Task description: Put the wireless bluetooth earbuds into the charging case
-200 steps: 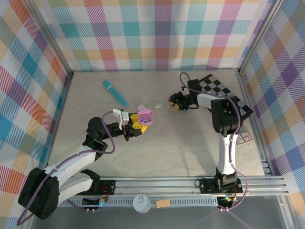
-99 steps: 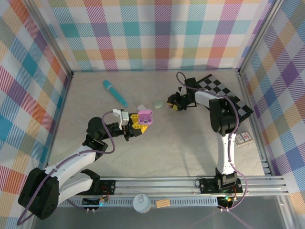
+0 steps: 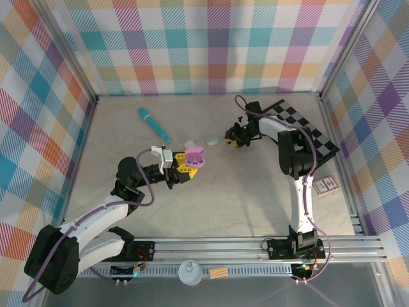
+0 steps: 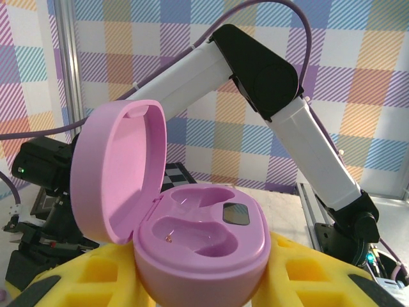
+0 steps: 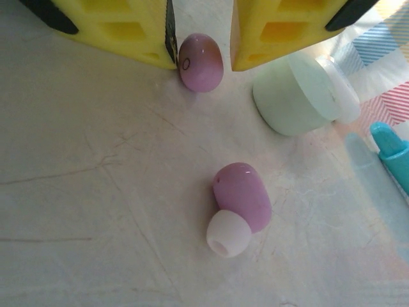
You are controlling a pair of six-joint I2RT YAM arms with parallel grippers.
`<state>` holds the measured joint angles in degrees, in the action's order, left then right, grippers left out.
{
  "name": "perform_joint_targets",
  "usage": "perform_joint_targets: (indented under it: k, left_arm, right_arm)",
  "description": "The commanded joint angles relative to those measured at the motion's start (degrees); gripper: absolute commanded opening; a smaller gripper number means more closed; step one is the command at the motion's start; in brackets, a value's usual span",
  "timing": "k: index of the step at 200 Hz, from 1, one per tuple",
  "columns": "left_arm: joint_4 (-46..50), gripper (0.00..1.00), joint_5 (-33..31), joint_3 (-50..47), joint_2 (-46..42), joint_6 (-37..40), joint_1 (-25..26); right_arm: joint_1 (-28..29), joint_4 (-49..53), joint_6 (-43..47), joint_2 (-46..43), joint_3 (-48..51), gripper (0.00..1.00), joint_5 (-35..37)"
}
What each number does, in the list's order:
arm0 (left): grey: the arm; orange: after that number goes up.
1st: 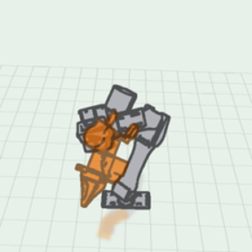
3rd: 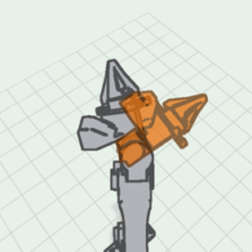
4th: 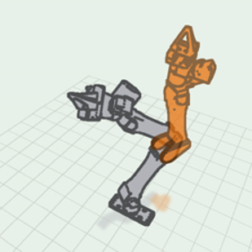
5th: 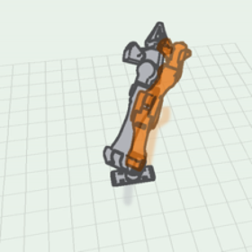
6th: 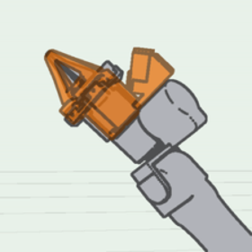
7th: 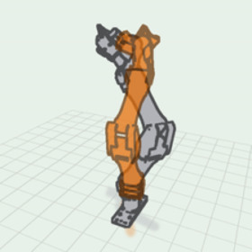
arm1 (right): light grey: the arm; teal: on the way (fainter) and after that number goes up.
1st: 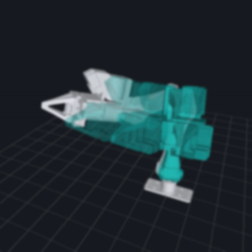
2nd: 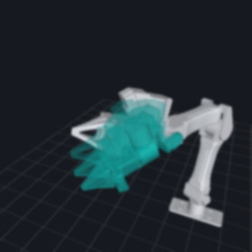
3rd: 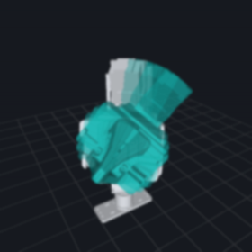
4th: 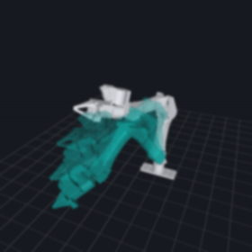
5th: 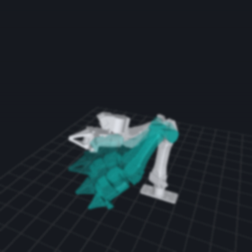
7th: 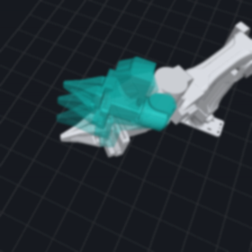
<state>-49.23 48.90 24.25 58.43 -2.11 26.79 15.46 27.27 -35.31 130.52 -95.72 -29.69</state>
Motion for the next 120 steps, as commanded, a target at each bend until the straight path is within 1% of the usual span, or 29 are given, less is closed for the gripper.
perform_joint_targets:
  k: [1, 26, 44, 74, 95, 120]
  left_arm:
    - [-2.0, 0.33, 0.8, 0.7, -0.9, 0.4, -0.7]
    - [-1.9, 0.33, 0.8, 0.6, -0.9, 0.5, -0.8]
    - [-2.1, 0.33, 0.8, 0.6, -0.9, 0.5, -0.8]
    - [-1.9, 0.33, 0.8, 0.5, -0.7, 0.5, -0.8]
    - [-1.7, 0.33, 0.9, 0.5, -0.9, 0.5, -0.8]
    - [-1.5, 0.33, 0.8, 0.7, -0.9, 0.6, -0.9]
  right_arm:
    - [0.4, 3.4, 0.5, 2.3, -1.5, 0.28, 5.1]
    - [0.4, 4.7, 1.5, 2.2, -2.2, 0.28, 6.5]
    - [0.4, 4.8, 2.0, 2.5, -2.7, 0.24, 6.4]
    - [0.6, 4.1, 2.1, 2.4, -2.6, 0.20, 6.1]
    - [0.9, 3.9, 2.9, 1.1, -2.4, 0.20, 6.9]
    - [1.3, 5.3, 4.7, -1.6, -2.1, 0.20, 9.3]
